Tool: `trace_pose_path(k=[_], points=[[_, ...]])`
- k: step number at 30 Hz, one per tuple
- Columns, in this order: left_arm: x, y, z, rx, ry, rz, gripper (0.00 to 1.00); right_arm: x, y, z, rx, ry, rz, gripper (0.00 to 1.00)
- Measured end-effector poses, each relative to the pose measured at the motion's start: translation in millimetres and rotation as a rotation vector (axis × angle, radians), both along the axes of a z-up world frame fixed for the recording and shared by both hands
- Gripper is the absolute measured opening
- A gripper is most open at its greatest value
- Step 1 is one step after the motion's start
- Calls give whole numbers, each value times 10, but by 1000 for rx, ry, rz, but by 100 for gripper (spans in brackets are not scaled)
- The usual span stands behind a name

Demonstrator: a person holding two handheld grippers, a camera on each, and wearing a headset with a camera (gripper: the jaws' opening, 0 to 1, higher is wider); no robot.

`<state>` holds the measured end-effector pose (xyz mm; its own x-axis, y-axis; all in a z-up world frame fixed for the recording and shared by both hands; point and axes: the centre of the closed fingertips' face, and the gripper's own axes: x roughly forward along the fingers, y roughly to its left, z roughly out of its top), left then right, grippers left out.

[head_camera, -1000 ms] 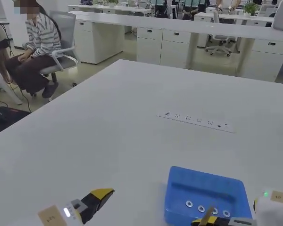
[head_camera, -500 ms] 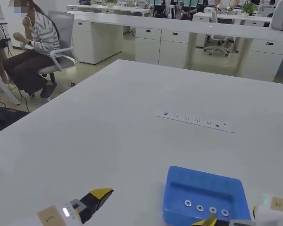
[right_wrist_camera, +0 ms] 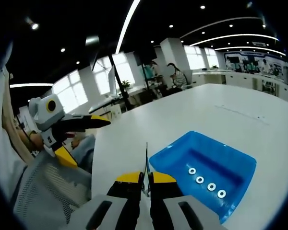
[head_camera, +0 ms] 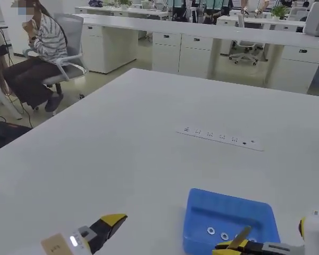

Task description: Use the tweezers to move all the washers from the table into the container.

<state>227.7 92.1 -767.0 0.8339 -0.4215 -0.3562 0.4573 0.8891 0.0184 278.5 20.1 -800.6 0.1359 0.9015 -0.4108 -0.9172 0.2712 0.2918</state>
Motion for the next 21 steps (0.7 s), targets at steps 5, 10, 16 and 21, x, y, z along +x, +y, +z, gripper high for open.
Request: trace_pose_path(k=[5,10,16,21], points=[[1,-5,2,1,-1,-4,79,15,-26,78,17,18,-5,2],[0,-5,5,0,-3,-4,79,72,-50,164,45,35,-22,2],[-1,-3,7,0,-3,-3,79,182,-26,290,80,38,-39,2],[-1,-3,10,-3,-3,-3,79,285,21,346,86,23,-48,2]])
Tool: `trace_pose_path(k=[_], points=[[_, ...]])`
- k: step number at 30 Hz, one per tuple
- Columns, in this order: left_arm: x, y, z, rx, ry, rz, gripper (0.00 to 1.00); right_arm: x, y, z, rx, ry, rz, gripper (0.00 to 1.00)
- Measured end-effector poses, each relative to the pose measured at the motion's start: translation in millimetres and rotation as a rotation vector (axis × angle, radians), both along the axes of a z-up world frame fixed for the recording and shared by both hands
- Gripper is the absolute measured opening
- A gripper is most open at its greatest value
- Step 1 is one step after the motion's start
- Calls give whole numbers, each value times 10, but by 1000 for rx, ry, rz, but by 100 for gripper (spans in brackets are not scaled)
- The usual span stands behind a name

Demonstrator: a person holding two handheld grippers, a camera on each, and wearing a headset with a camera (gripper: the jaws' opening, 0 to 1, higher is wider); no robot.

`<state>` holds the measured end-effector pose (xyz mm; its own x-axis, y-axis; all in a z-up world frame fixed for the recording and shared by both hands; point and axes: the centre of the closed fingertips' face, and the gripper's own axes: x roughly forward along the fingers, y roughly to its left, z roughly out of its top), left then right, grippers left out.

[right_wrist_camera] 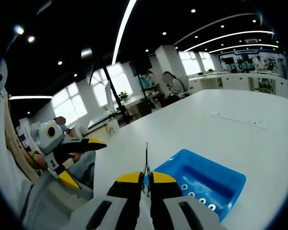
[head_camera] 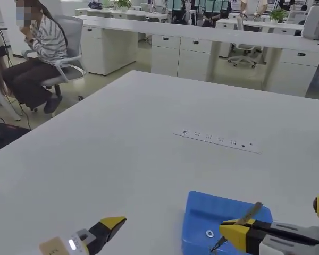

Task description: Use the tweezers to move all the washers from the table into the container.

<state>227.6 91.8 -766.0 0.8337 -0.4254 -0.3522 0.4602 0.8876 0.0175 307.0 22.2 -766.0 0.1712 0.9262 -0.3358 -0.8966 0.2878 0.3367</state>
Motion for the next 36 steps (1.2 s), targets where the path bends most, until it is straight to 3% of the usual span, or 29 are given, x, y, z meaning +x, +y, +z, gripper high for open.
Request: trace_pose_path(k=[13,24,36], points=[[-9,7,4,-5,-6,11,79,161,123,-33,-27,-2,-14,3],[-10,6,9,-8,-7,13,79,318,201,-202,-85,6,-25,3],[-8,4,5,-12,-1,11,78,454,295,-391,-151,-32,6,3]])
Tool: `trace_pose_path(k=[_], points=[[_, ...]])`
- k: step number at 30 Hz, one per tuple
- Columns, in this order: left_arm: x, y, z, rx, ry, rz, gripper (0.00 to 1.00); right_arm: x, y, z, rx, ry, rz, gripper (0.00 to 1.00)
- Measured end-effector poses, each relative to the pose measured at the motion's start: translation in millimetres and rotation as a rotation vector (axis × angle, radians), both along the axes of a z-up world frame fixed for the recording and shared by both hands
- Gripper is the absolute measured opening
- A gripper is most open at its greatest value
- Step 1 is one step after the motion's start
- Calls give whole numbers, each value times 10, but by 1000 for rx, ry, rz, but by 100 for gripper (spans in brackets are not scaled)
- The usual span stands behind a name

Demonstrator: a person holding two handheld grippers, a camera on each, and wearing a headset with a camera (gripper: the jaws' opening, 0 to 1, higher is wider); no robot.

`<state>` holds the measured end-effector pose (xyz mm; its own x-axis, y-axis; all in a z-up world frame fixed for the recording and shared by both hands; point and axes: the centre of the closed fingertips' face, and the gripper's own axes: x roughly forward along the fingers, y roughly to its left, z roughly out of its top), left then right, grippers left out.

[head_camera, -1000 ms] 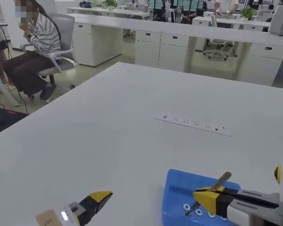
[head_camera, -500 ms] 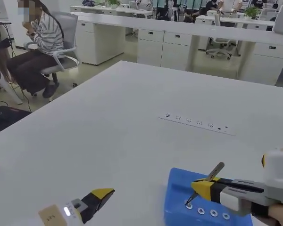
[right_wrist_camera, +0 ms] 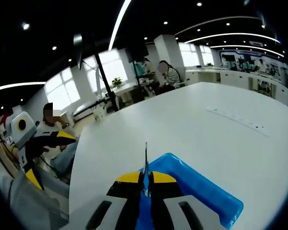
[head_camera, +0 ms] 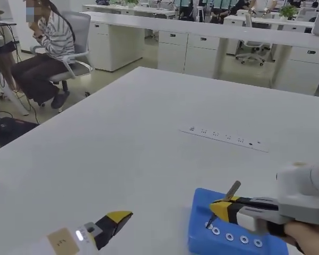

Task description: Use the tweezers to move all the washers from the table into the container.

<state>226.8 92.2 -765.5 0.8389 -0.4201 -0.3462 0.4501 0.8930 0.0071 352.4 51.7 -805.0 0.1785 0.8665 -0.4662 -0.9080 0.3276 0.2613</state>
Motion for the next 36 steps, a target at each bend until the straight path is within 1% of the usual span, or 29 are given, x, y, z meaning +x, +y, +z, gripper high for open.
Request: trace_pose_path(k=[6,9,14,19,23,28,32,36], points=[[3,3,4,-3,0,1,78,21,15,-113,-43,-16,20,3],[8,8,7,-4,0,2,78,37,14,-139,-58,-32,26,3],[16,8,7,-4,1,1,78,52,35,-173,-72,-51,44,3],[21,10,7,-3,0,2,78,52,85,-194,-86,-90,76,3],[23,12,6,-4,0,2,78,62,107,-211,-91,-96,81,3],[25,14,7,-6,1,2,78,54,123,-221,-99,-117,97,3],[24,16,8,-5,-1,3,78,47,122,-248,-108,-125,103,3],[21,15,6,-5,0,1,78,34,128,-245,-105,-137,108,3]])
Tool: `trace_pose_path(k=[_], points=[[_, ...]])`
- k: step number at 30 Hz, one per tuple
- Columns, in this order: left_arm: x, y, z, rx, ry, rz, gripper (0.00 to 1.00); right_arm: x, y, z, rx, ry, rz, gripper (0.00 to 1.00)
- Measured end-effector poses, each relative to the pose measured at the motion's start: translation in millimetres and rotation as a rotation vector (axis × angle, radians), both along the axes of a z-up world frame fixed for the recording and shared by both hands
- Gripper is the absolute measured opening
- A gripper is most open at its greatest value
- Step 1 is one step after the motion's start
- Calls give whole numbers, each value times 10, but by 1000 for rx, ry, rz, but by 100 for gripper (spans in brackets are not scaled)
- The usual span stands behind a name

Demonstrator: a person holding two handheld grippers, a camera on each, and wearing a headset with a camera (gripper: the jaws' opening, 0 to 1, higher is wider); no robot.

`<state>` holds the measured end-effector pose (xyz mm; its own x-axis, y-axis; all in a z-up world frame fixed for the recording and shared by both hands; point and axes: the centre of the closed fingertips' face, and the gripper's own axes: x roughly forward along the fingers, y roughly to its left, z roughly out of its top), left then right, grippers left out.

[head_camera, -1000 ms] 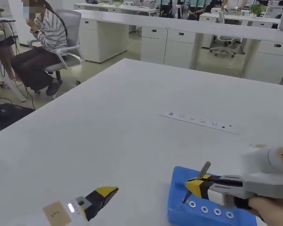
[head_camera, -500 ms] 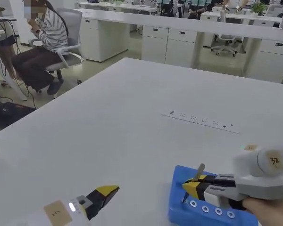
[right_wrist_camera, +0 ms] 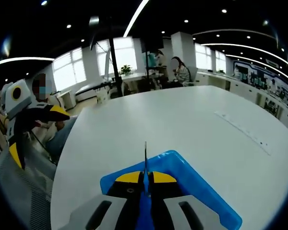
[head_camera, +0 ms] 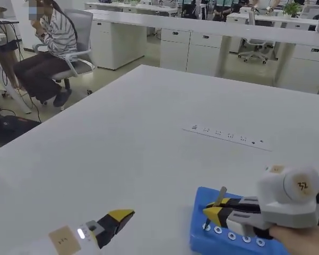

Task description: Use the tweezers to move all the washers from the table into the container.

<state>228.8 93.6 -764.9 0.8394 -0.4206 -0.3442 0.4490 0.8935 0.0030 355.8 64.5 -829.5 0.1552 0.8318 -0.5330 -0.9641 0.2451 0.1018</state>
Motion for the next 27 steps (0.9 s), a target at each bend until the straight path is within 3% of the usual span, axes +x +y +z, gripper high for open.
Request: trace_pose_path(k=[18,27], points=[[-10,-36,2,-5,4,-12,78,-3,-31,26,27,14,-26,4],[-23,-73,10,-10,7,-28,78,-64,-65,289,80,-24,-27,4]])
